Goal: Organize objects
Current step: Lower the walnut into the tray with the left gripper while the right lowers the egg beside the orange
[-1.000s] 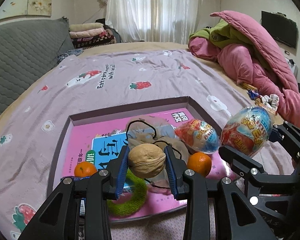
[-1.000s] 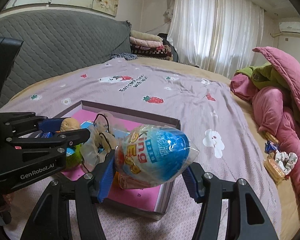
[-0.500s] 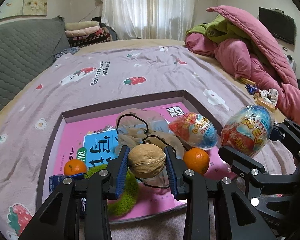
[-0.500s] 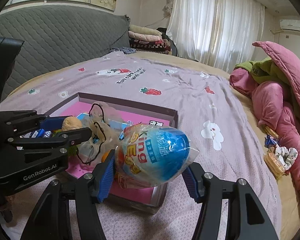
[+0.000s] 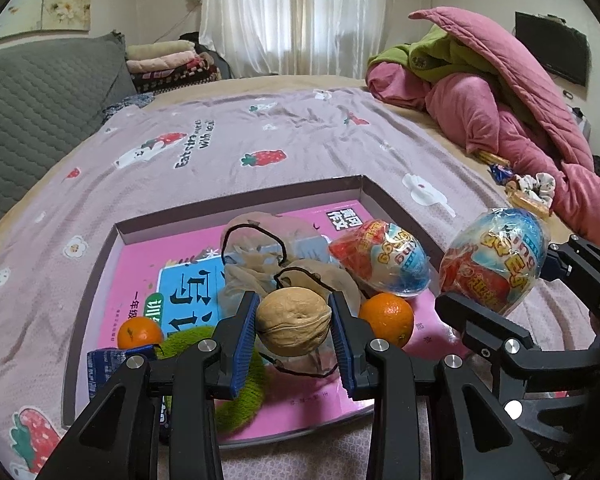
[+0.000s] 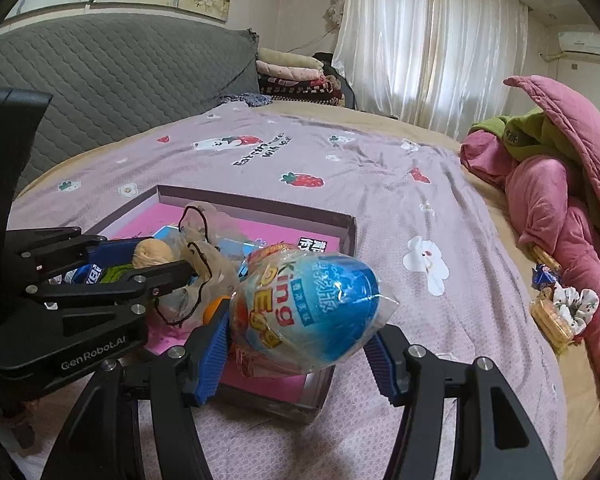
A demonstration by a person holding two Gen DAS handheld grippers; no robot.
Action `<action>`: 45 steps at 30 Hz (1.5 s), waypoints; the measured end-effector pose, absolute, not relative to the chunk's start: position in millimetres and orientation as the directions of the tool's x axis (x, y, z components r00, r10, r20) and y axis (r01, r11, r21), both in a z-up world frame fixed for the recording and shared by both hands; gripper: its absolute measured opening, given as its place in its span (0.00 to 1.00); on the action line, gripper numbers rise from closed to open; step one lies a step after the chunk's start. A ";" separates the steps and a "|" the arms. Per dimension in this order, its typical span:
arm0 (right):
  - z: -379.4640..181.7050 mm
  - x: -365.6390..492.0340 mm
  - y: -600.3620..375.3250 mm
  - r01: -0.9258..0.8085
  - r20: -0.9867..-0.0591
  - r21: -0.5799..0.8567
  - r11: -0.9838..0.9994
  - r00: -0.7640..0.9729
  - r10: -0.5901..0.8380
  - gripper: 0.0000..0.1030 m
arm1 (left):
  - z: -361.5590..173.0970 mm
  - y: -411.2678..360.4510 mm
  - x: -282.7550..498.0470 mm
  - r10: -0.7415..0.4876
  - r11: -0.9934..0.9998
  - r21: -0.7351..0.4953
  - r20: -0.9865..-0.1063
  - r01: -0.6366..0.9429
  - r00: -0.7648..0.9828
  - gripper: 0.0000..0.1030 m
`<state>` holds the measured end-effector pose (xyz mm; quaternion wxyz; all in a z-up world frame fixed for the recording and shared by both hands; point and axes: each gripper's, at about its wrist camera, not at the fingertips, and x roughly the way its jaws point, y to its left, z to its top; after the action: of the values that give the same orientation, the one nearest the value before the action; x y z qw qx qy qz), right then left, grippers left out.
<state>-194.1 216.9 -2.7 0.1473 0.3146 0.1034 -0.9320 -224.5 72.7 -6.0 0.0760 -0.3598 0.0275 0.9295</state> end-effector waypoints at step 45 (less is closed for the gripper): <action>-31.4 -205.6 213.4 0.334 -0.678 -0.162 -0.928 -0.721 -0.141 0.60 | -31.8 81.2 -242.7 0.116 -0.984 0.013 -0.718 -0.179 -0.687 0.35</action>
<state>-205.6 213.4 -31.4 0.1295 0.3500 0.1379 -0.9174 -242.7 81.2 -31.8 0.0804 -0.3876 0.0410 0.9174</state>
